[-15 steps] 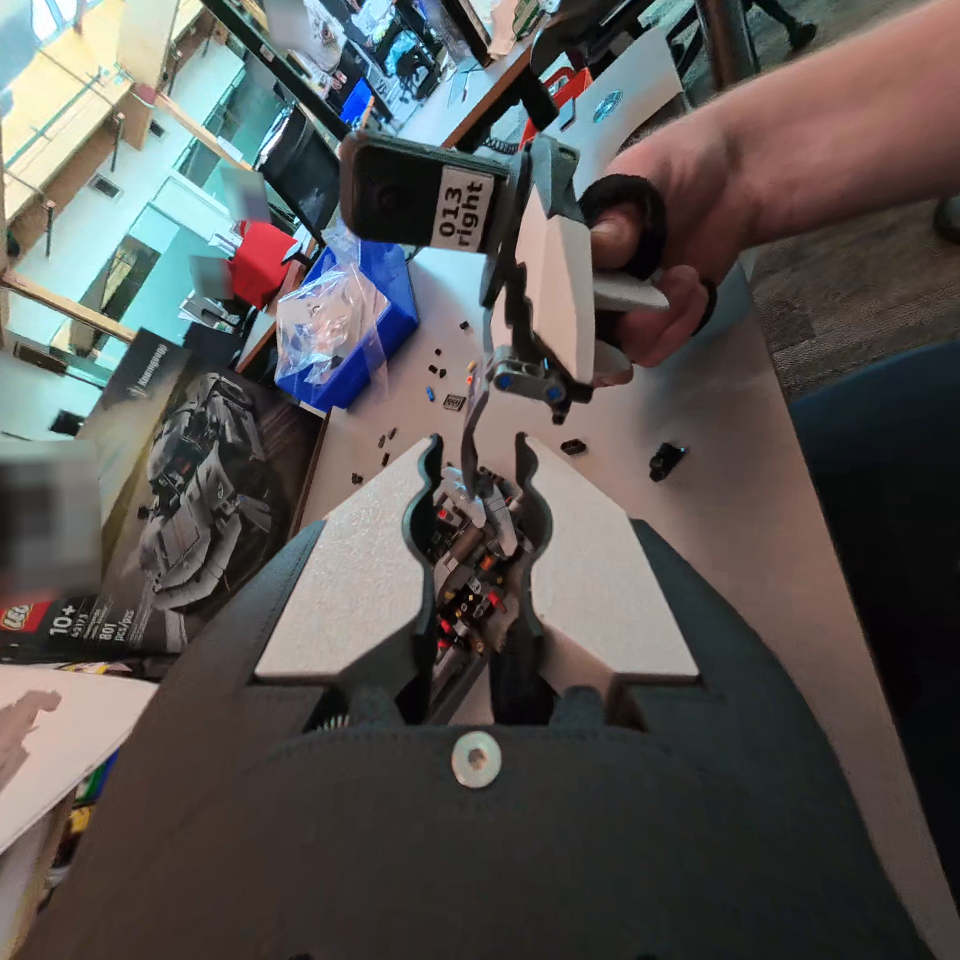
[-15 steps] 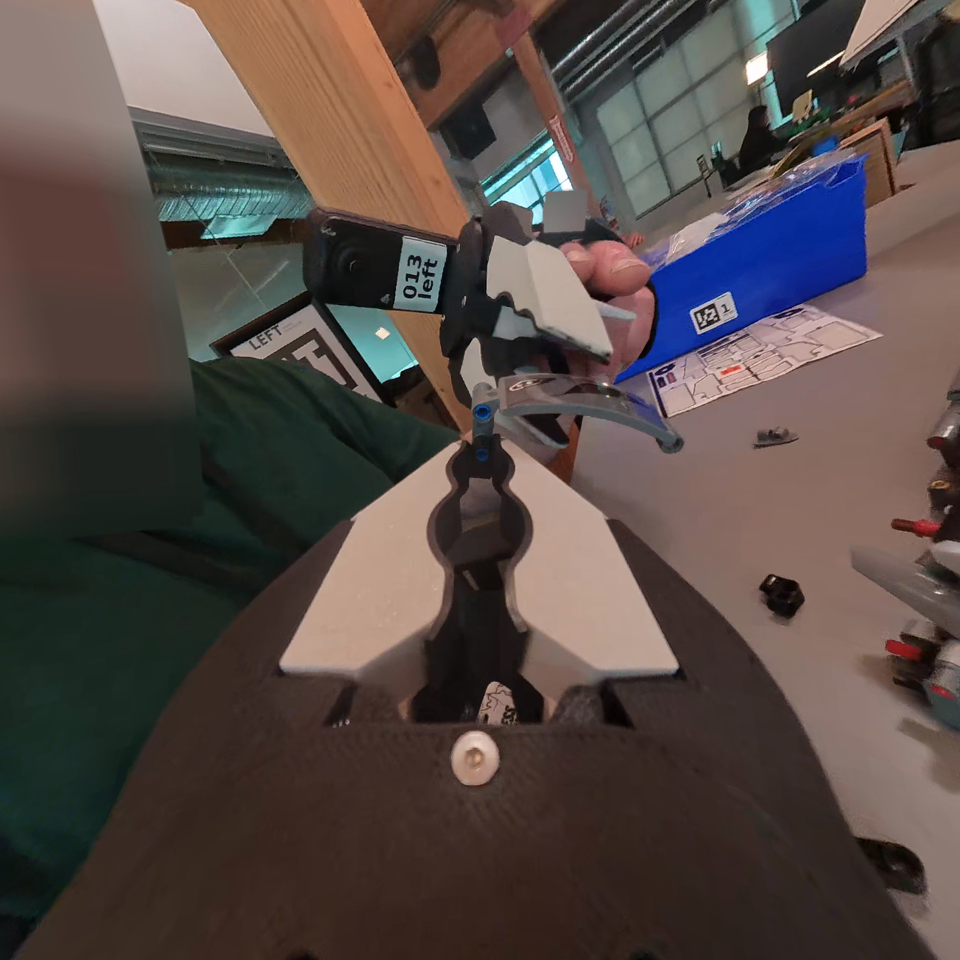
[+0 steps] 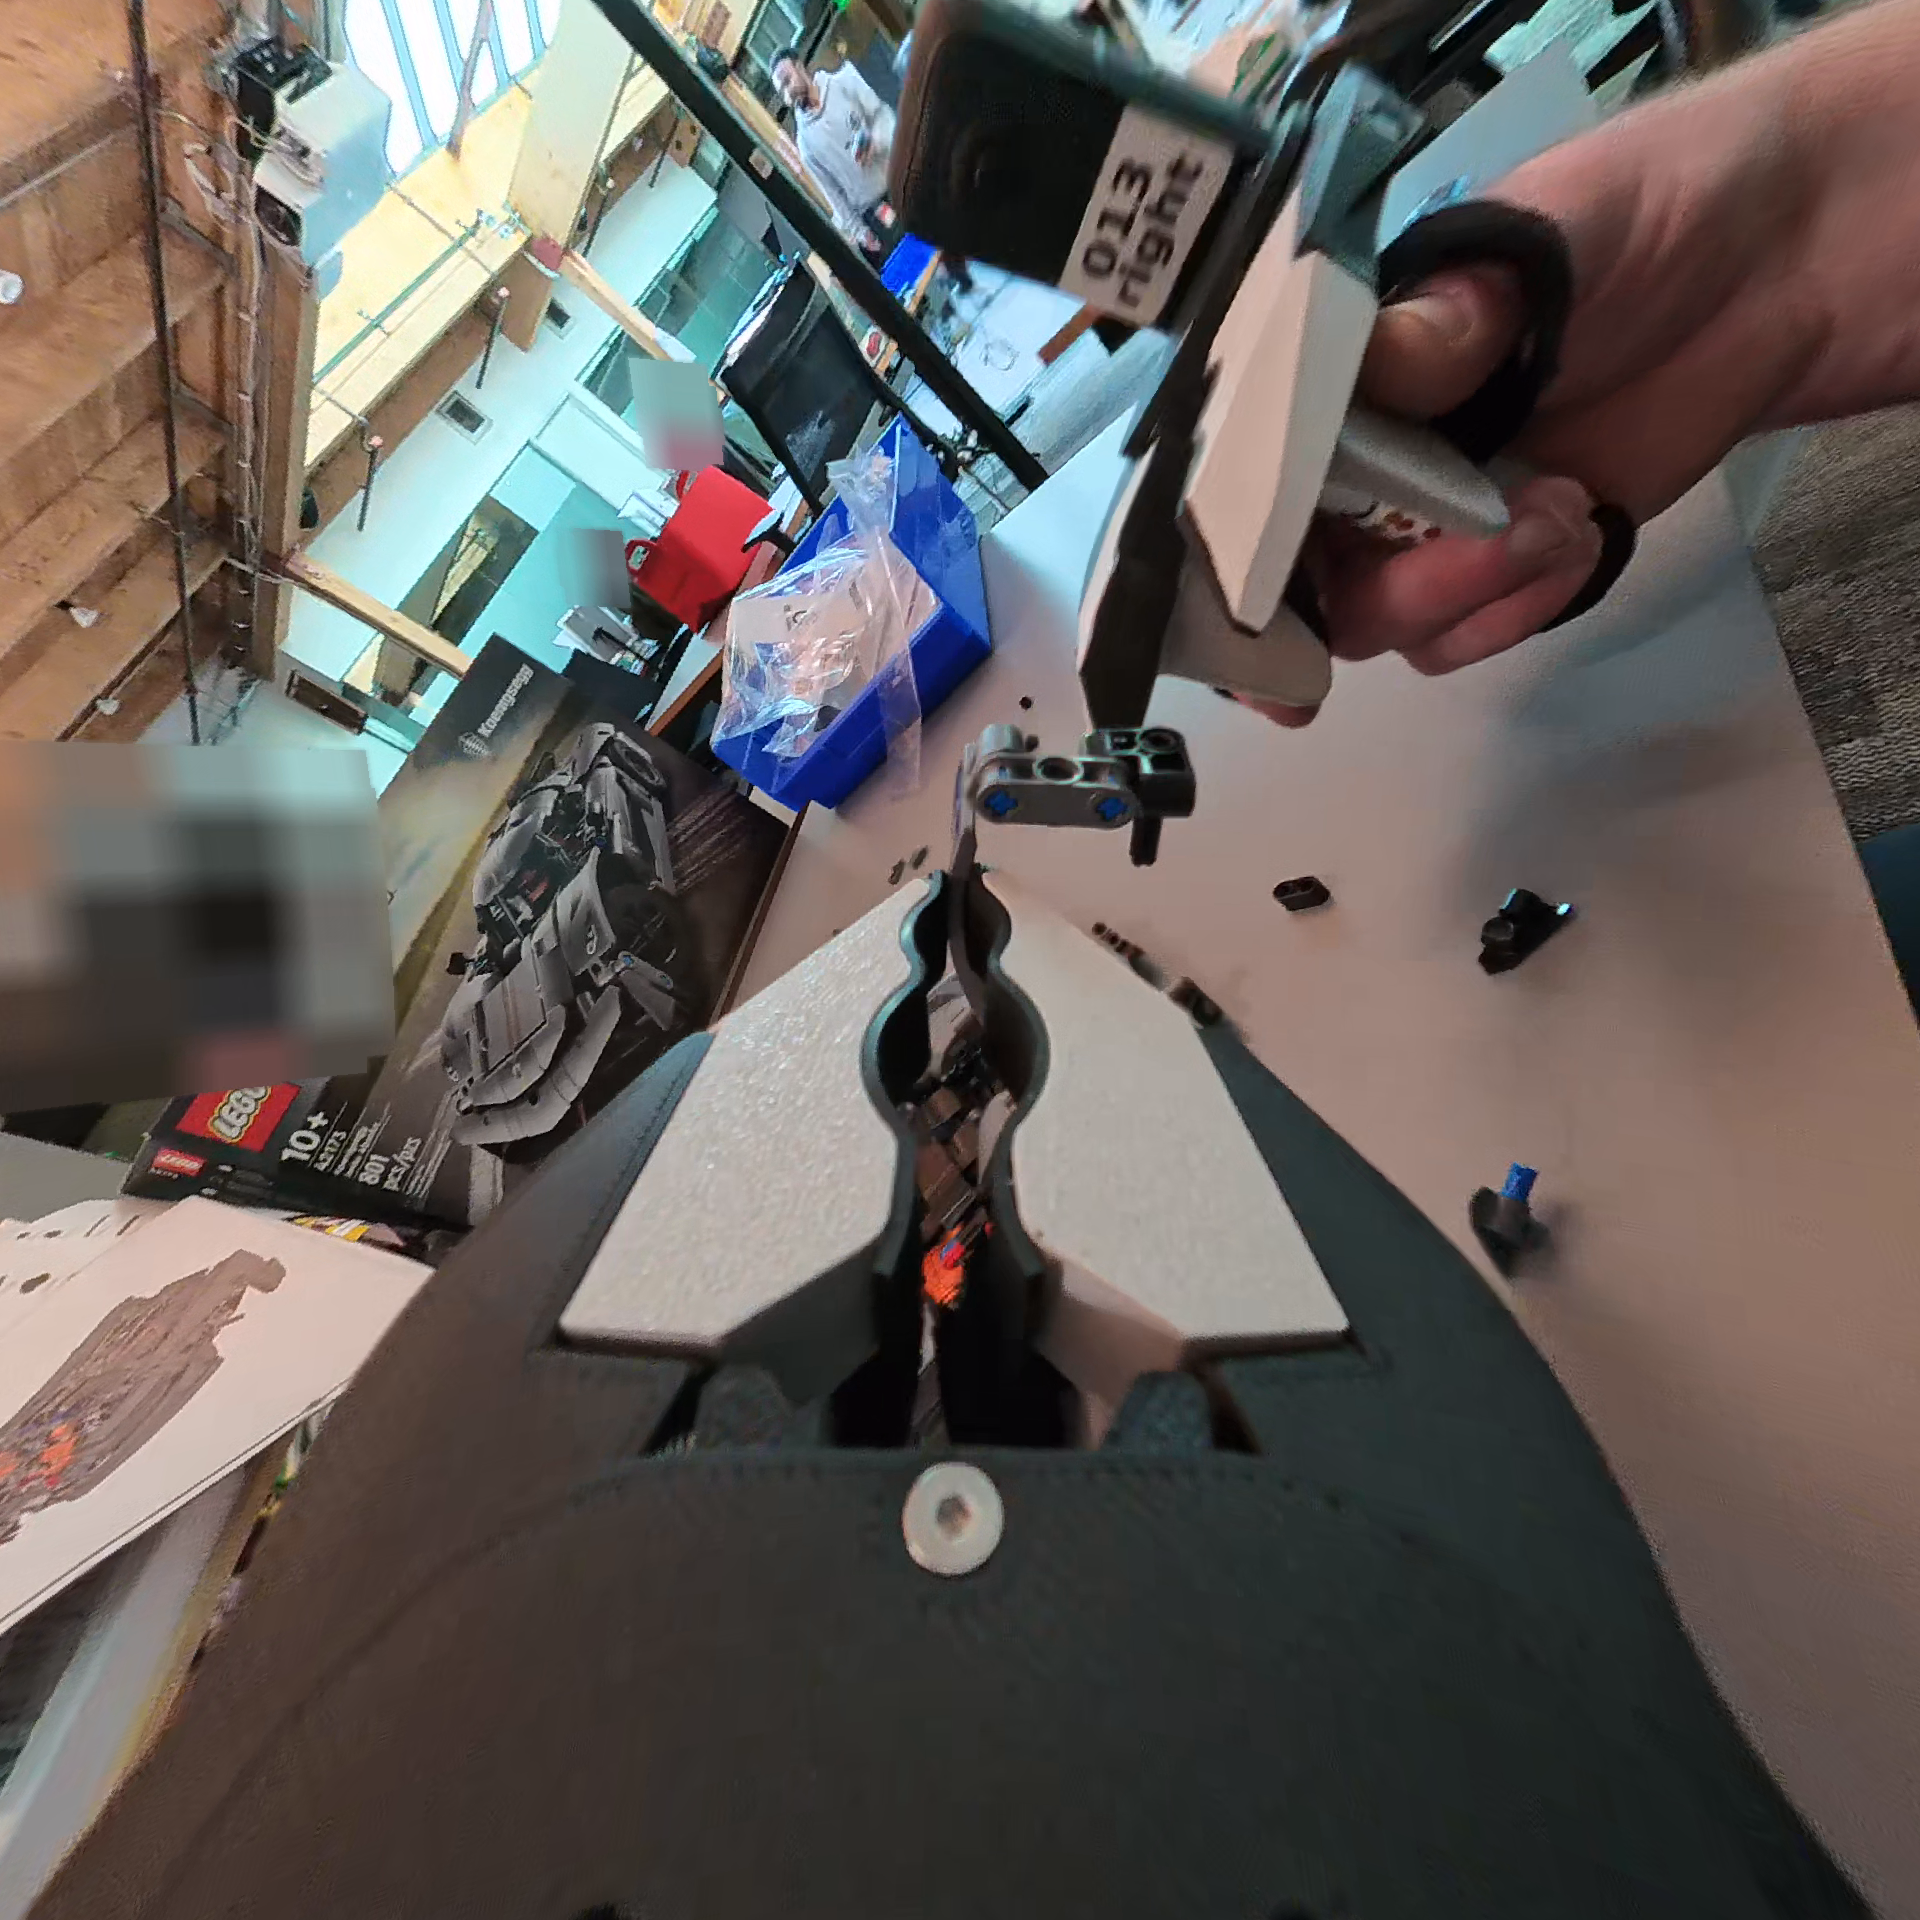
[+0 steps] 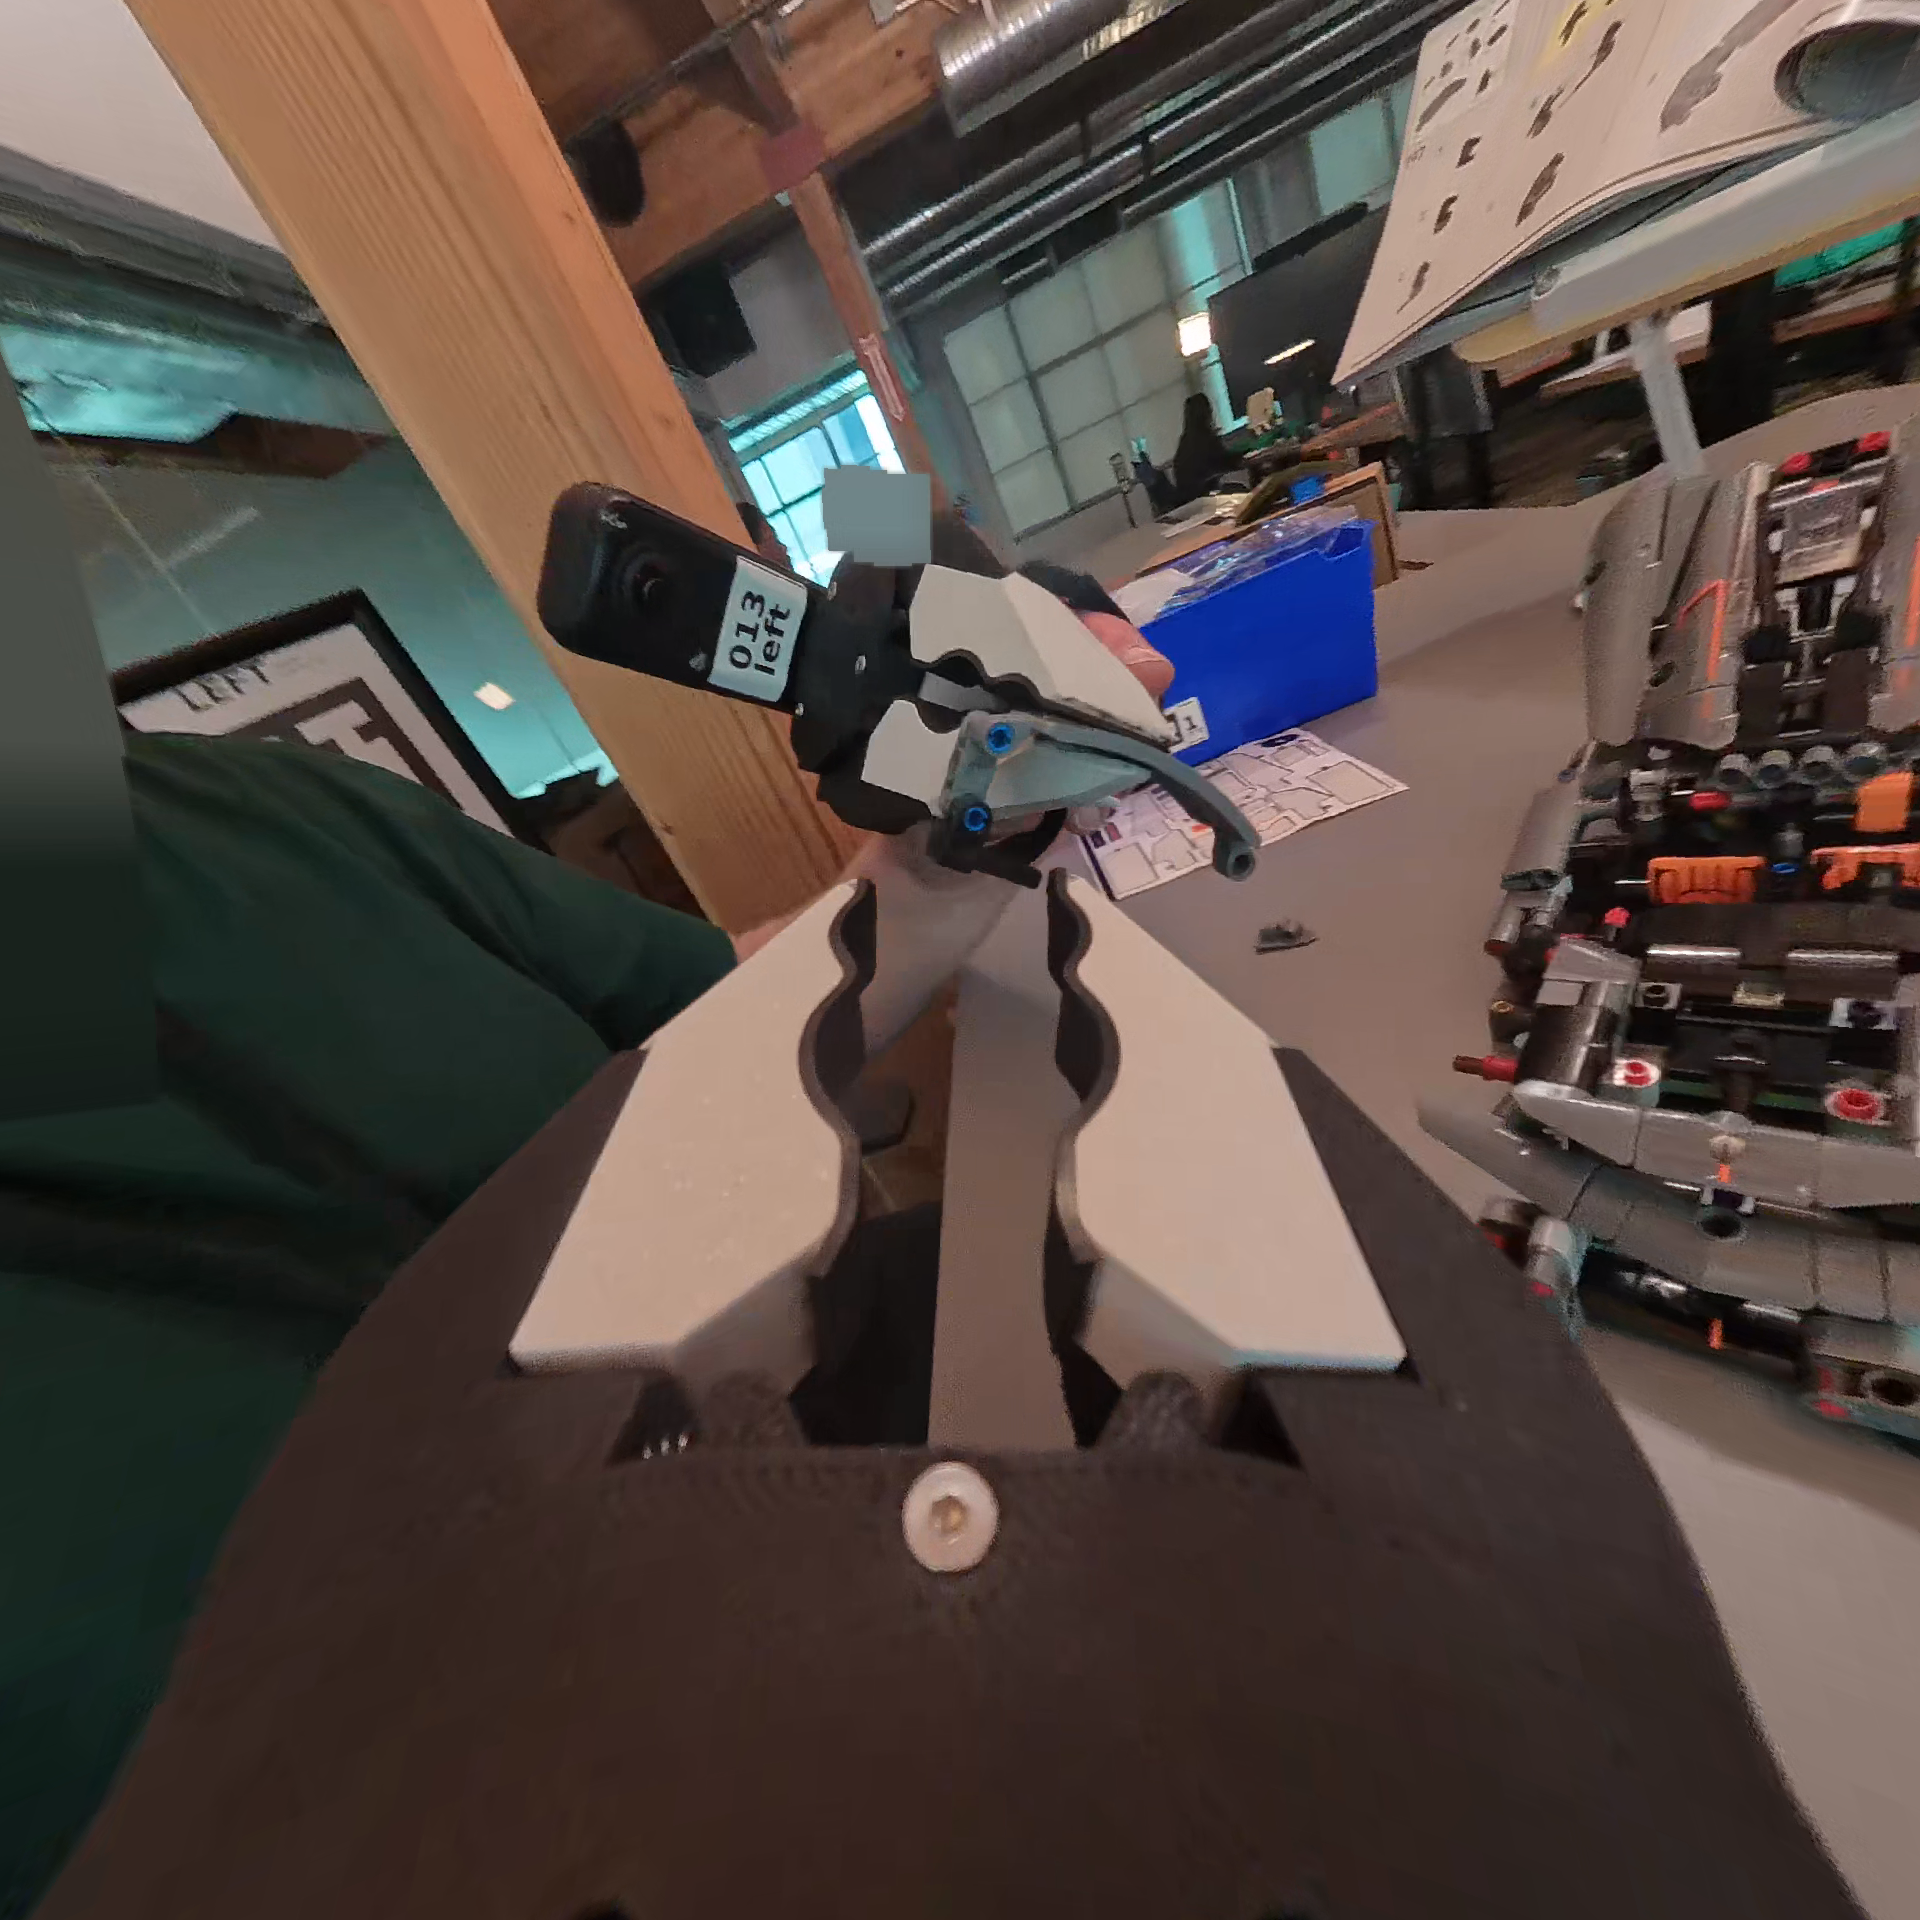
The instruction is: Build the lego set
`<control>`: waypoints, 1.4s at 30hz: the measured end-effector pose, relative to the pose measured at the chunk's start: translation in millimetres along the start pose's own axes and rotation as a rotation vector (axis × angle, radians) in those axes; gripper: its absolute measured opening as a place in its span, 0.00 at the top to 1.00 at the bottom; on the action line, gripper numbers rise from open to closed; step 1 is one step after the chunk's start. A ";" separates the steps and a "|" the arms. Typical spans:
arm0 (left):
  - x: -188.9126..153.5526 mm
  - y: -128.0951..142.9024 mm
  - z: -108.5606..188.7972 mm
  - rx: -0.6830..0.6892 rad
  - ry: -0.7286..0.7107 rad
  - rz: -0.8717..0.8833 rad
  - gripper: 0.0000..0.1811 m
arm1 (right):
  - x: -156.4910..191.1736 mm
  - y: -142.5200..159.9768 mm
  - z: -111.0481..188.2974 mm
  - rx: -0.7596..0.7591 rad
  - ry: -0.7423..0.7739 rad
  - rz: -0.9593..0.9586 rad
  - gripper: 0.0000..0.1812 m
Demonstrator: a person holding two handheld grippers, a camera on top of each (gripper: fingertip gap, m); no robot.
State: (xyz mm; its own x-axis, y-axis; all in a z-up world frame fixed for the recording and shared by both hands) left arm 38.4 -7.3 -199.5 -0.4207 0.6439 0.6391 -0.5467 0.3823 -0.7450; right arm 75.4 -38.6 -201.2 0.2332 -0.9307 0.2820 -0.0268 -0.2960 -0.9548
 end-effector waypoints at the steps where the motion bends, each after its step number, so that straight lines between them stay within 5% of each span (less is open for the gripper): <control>1: 0.5 2.3 -0.7 0.017 -0.001 0.000 1.00 | -1.4 0.2 -2.2 0.017 0.039 0.033 0.82; 12: 8.4 12.2 1.3 0.111 -0.072 0.010 1.00 | -15.2 3.9 -25.4 0.173 0.392 0.368 0.86; 25: 16.2 16.3 8.6 0.140 -0.121 0.045 1.00 | -17.5 -1.4 -33.9 0.111 0.434 0.374 0.94; 34: 18.2 19.6 10.4 0.164 -0.151 0.042 1.00 | -21.4 -3.1 -34.4 0.135 0.512 0.424 0.84; 38: 21.8 22.2 10.0 0.218 -0.190 0.030 1.00 | -25.4 -1.7 -37.9 0.172 0.576 0.465 0.91; 42: 23.3 20.1 9.8 0.267 -0.163 0.039 1.00 | -25.1 -6.5 -36.0 0.066 0.483 0.323 0.91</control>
Point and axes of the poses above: each gripper's, where its closed fingertips meet, z back along the fingers, y out of its underside, x = y × z across the jaws, the point moved 1 cm from there along z, back along the fingers, and after that the axes turned 7 degrees about z, right-handed, at the moved point
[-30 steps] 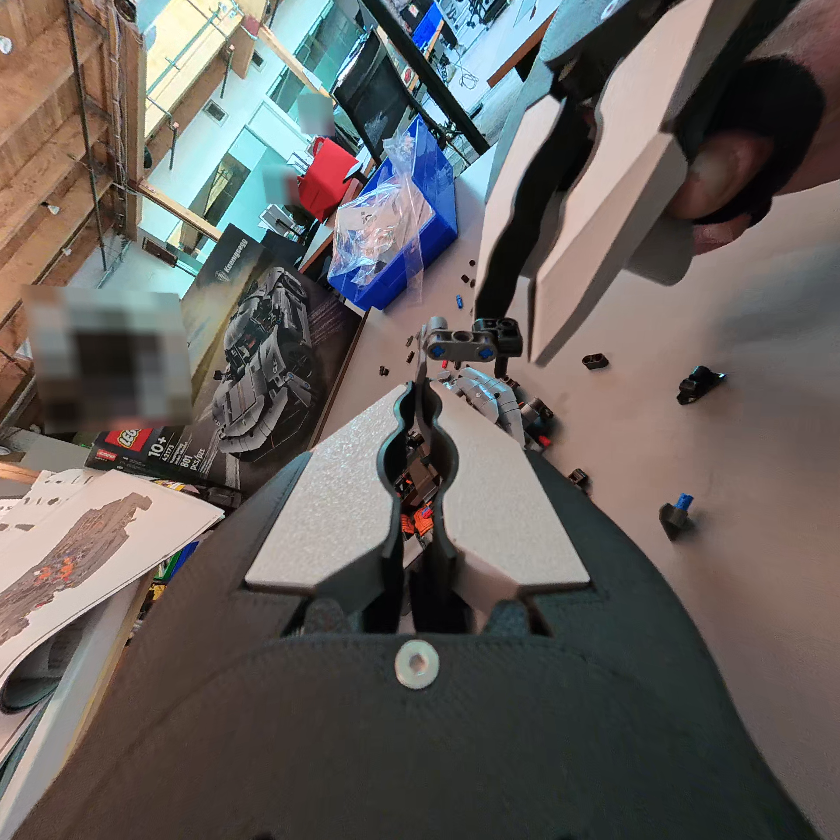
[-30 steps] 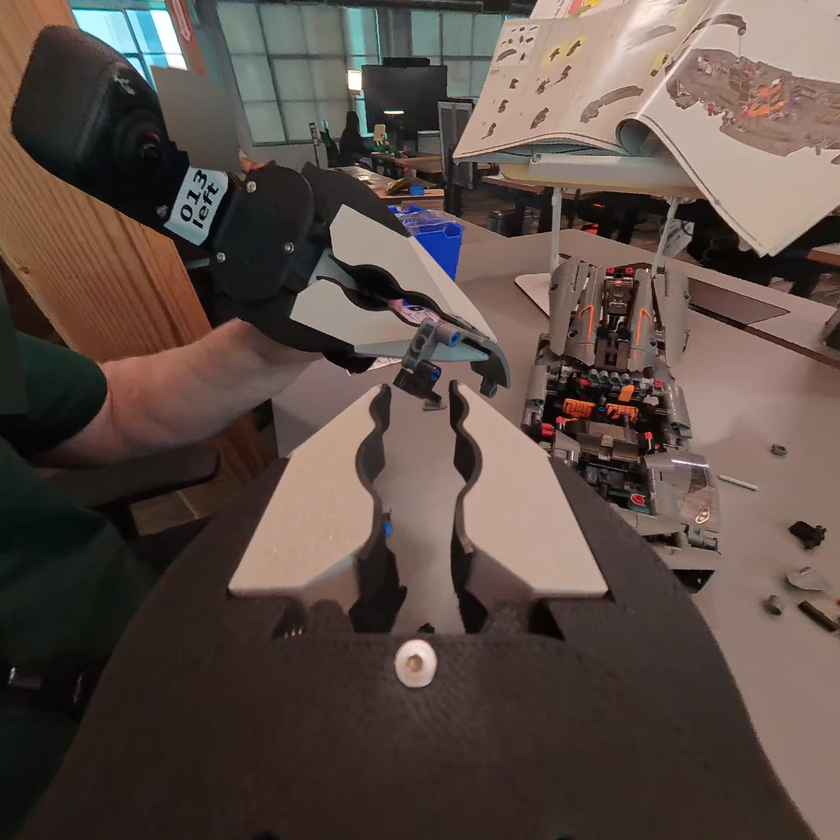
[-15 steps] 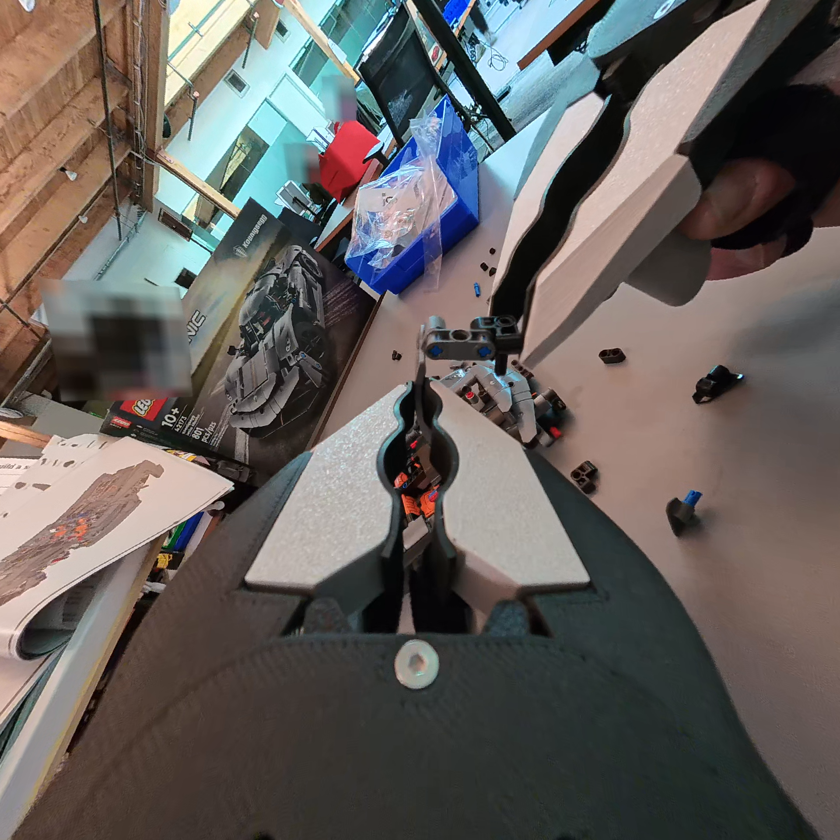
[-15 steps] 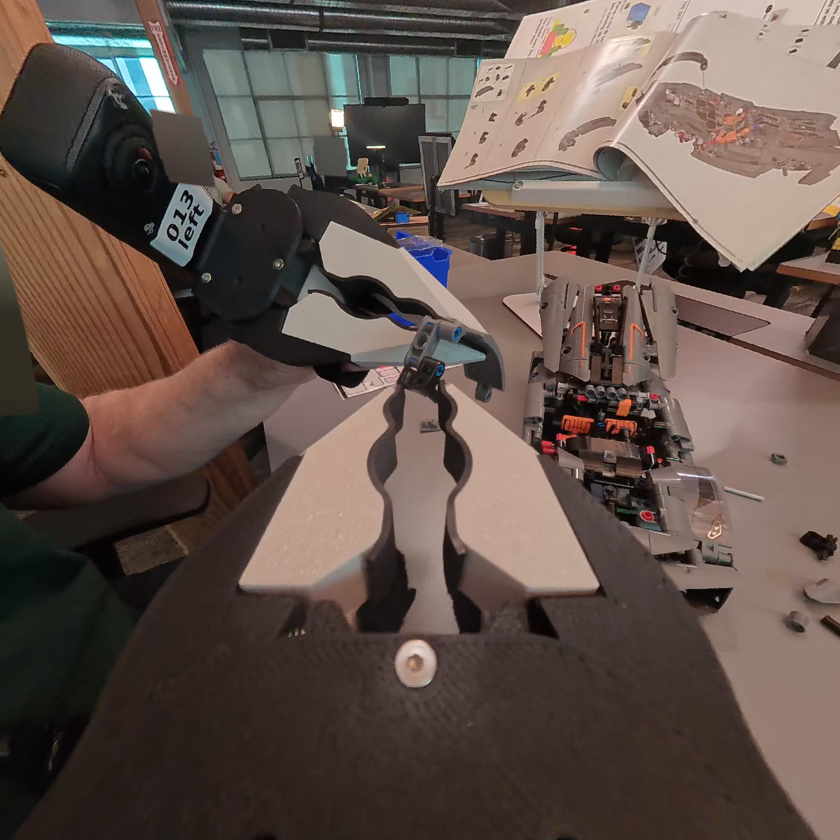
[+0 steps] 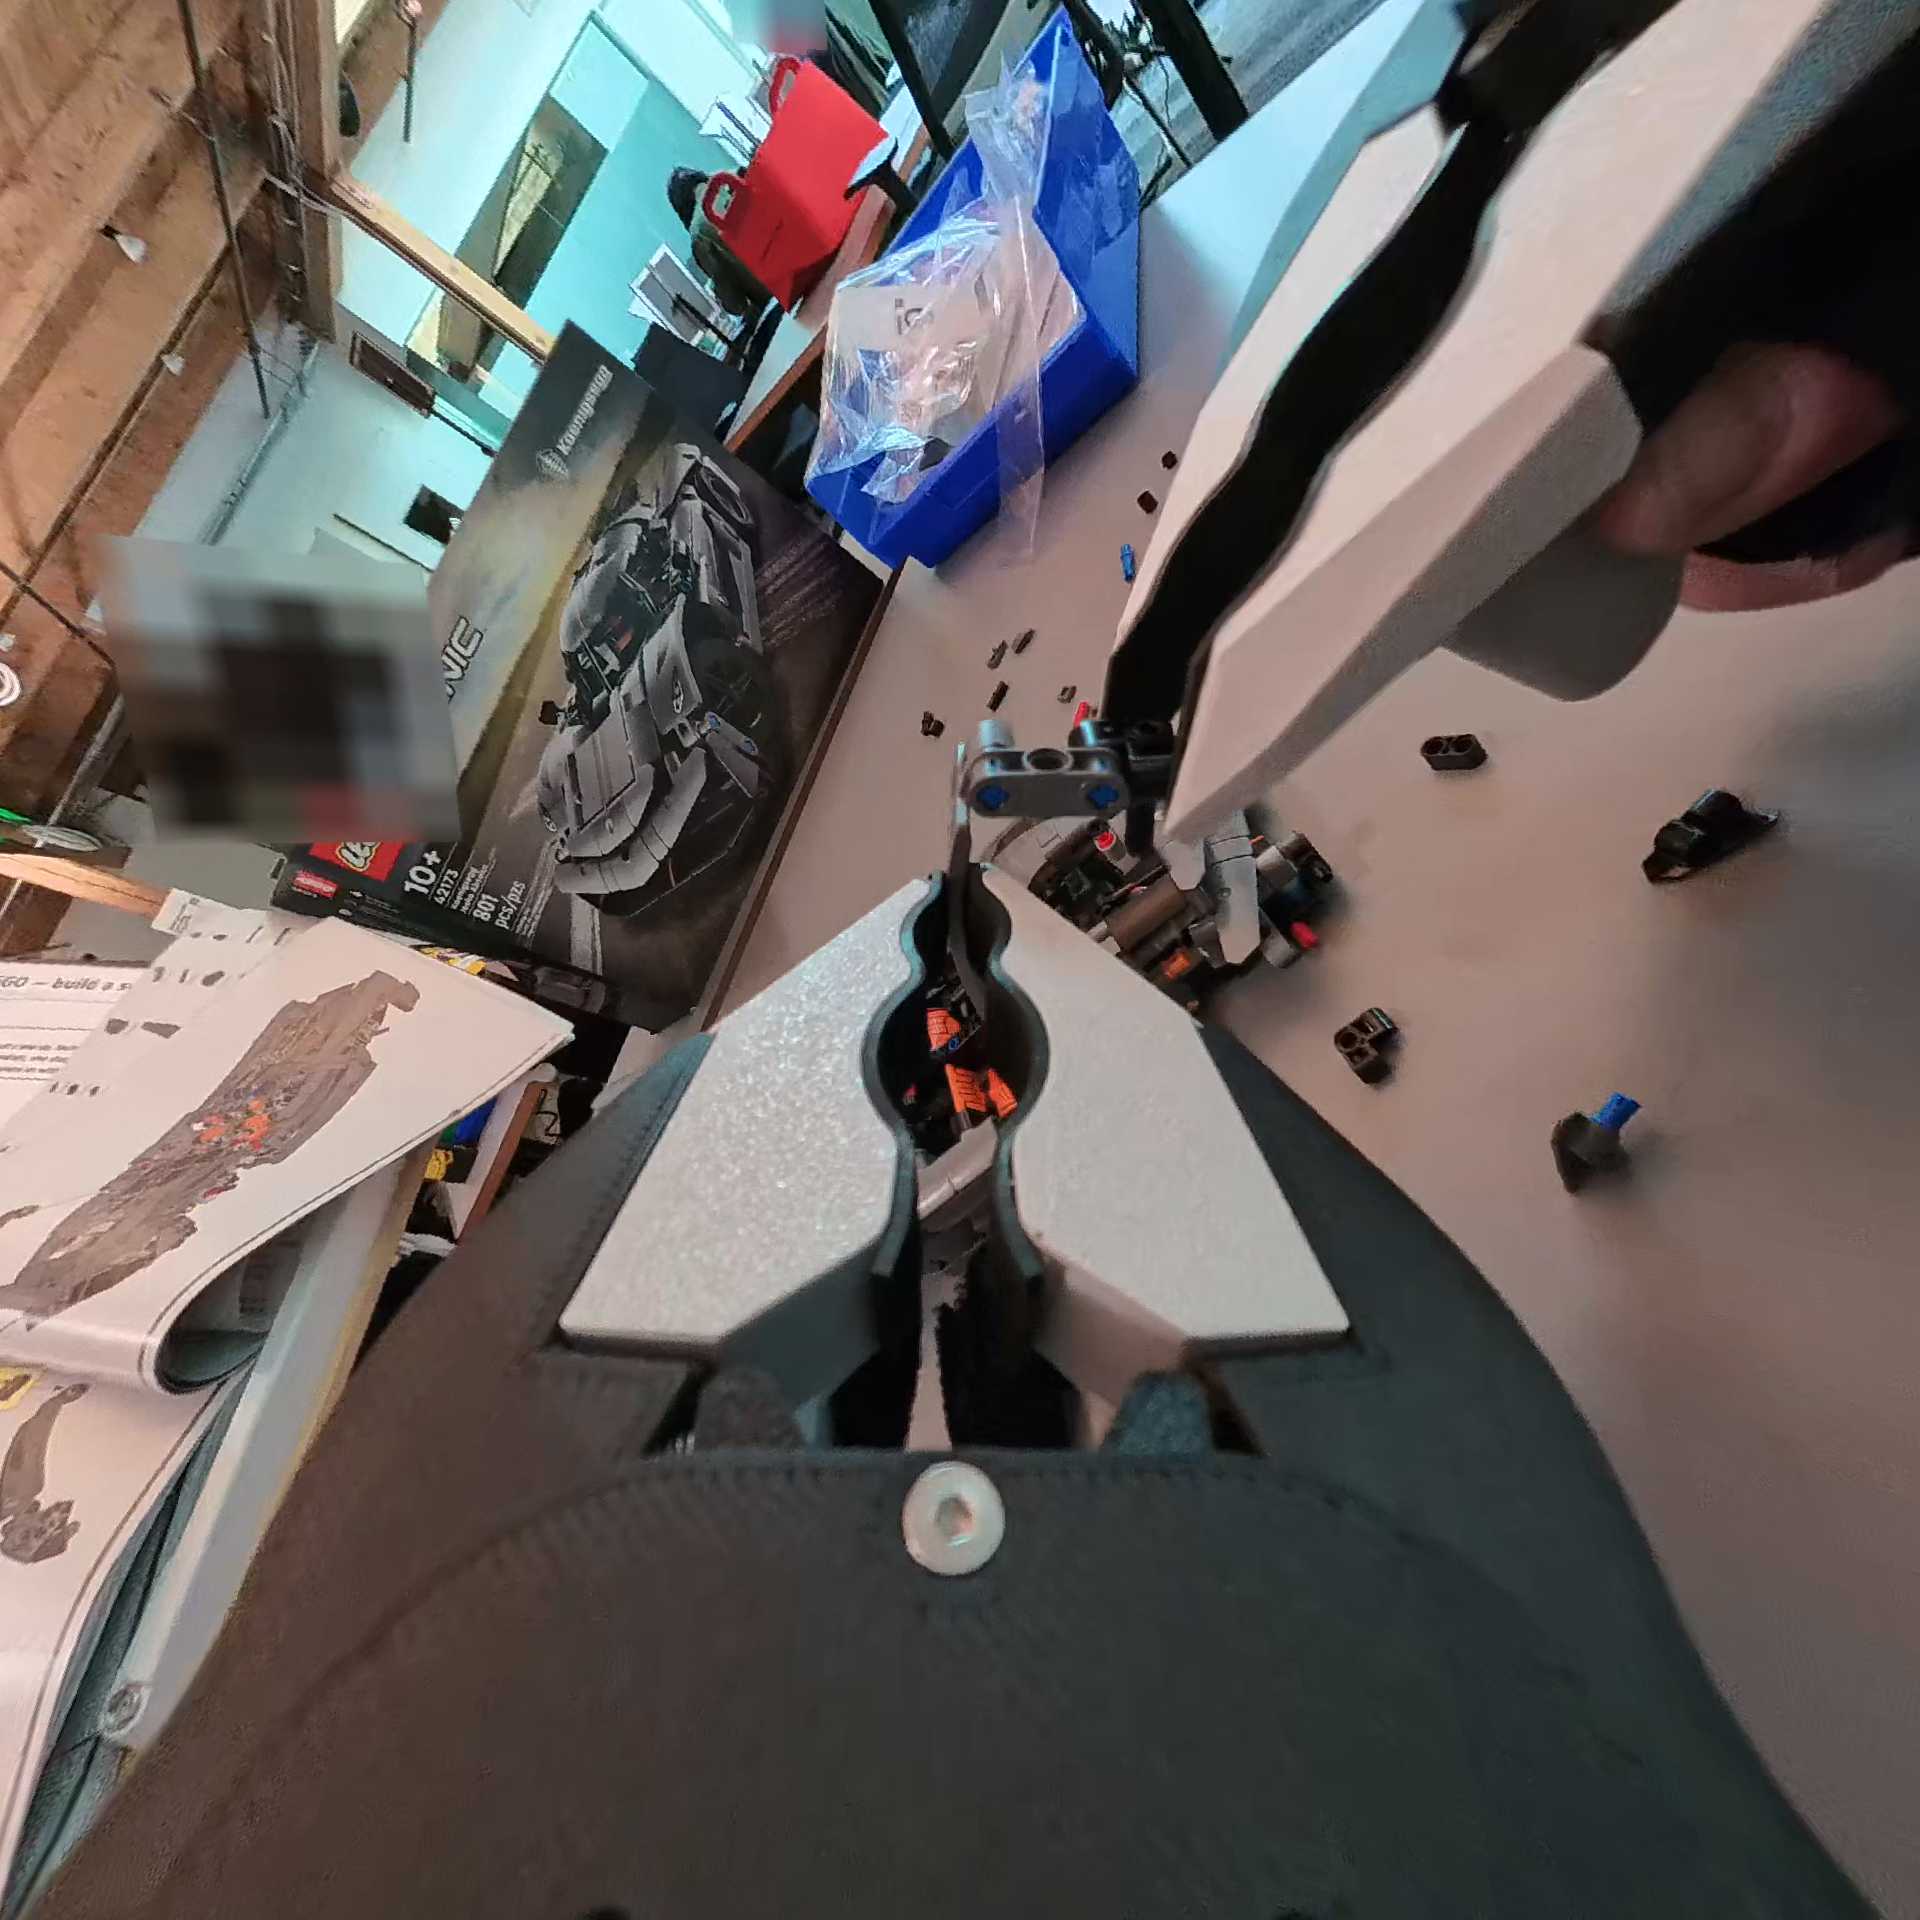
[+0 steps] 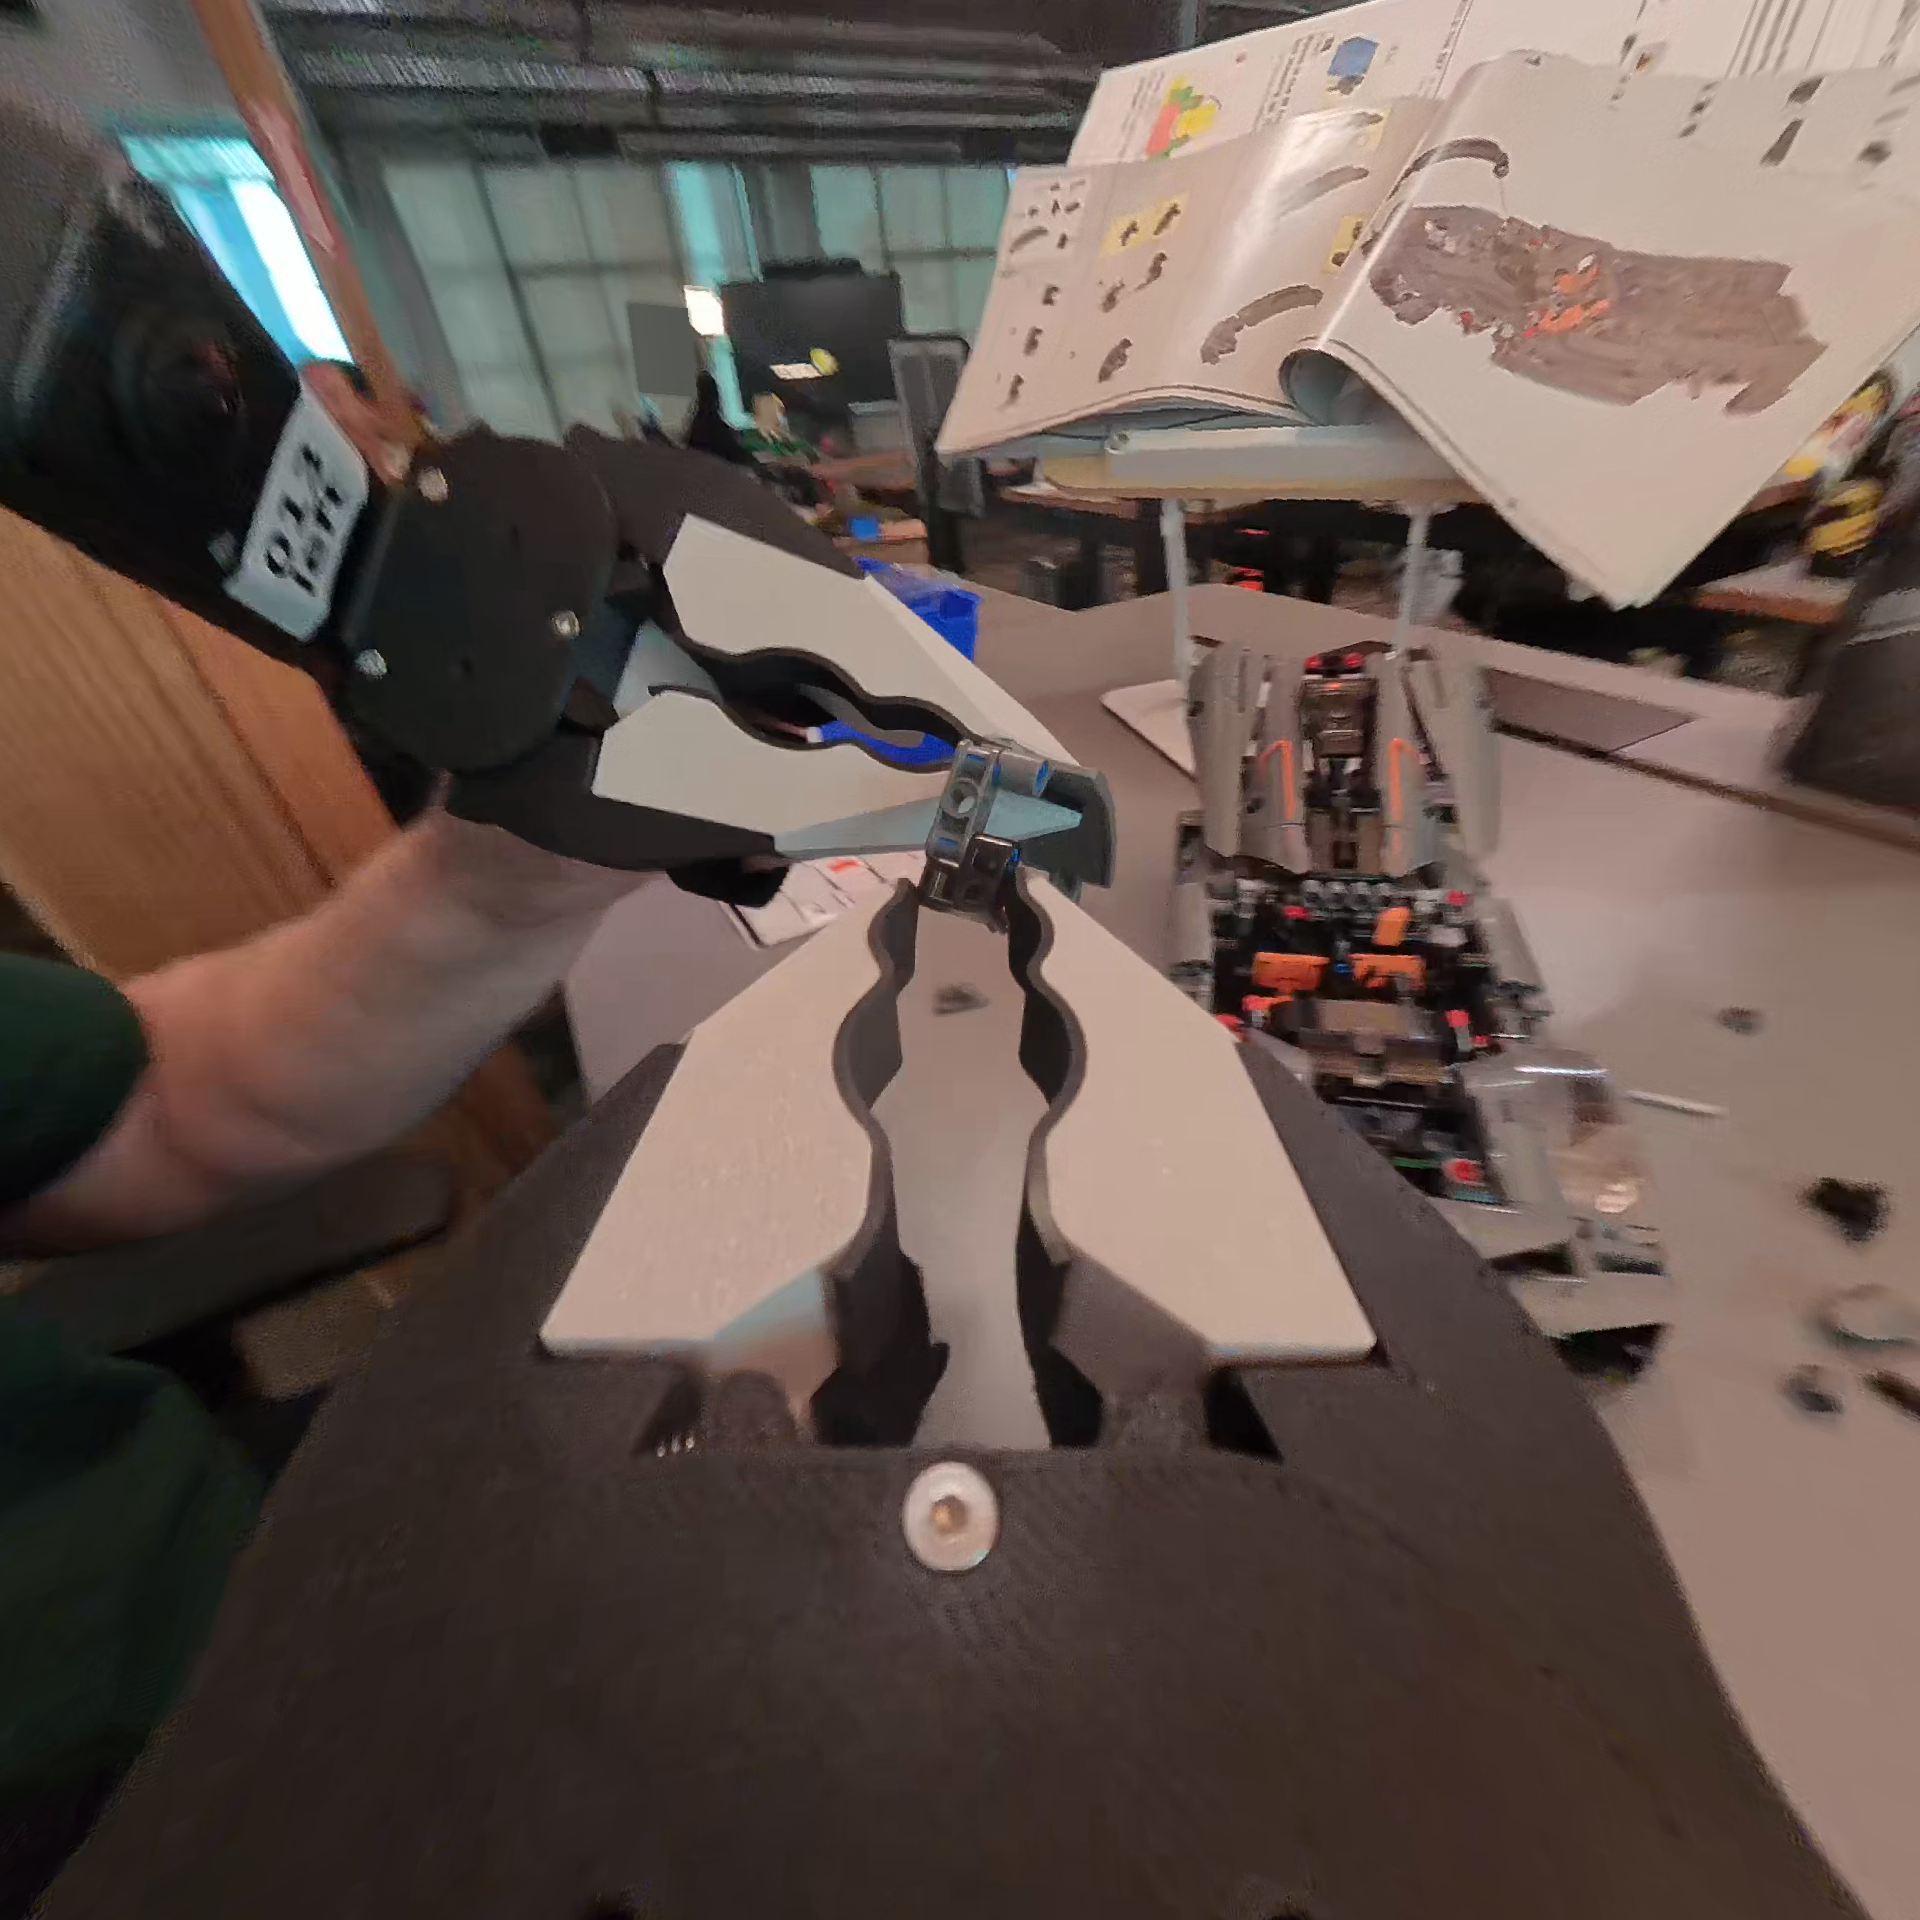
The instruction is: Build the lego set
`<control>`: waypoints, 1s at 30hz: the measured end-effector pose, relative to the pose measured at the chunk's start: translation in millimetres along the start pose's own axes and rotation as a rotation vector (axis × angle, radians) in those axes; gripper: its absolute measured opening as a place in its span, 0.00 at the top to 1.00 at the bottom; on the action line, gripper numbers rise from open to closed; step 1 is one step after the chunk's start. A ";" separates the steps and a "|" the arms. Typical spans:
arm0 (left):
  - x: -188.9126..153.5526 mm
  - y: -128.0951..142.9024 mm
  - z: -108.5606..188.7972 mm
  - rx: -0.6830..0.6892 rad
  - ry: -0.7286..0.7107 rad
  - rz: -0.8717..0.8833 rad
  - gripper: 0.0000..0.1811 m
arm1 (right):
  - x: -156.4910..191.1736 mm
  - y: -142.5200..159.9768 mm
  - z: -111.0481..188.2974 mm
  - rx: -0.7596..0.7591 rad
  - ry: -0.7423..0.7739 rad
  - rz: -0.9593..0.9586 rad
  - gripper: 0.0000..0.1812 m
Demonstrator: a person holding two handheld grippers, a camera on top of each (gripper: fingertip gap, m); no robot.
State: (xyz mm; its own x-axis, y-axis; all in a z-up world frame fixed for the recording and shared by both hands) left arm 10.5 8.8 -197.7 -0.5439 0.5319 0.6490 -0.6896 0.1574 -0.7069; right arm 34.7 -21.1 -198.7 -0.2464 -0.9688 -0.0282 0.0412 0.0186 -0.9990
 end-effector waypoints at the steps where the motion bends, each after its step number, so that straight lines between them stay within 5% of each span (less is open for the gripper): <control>1: 0.2 -1.5 0.1 0.005 0.008 -0.002 1.00 | -0.6 -2.0 1.3 -0.034 -0.049 -0.083 0.91; 9: 4.0 -20.5 -1.5 0.004 0.054 -0.019 0.98 | -14.1 -14.7 14.5 -0.302 -0.368 -0.572 0.92; 15: -5.4 -23.5 -4.7 -0.002 0.106 -0.024 0.94 | -8.3 -12.4 11.5 -0.243 -0.314 -0.445 0.92; 20: 2.1 -28.1 -0.6 -0.054 0.044 -0.022 1.00 | -3.9 -16.8 10.3 -0.192 -0.258 -0.322 0.92; 30: 10.9 -27.0 7.8 -0.045 0.039 0.048 1.00 | -0.8 -26.3 2.8 -0.227 -0.253 -0.282 0.91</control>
Point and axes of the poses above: each gripper's, where its closed fingertips meet, z back along the fingers, y out of its underside, x = y × z across the jaws, the point moved 1 cm from there along z, back along the fingers, and after that the axes turned 7 degrees about z, right-handed, at the moved point
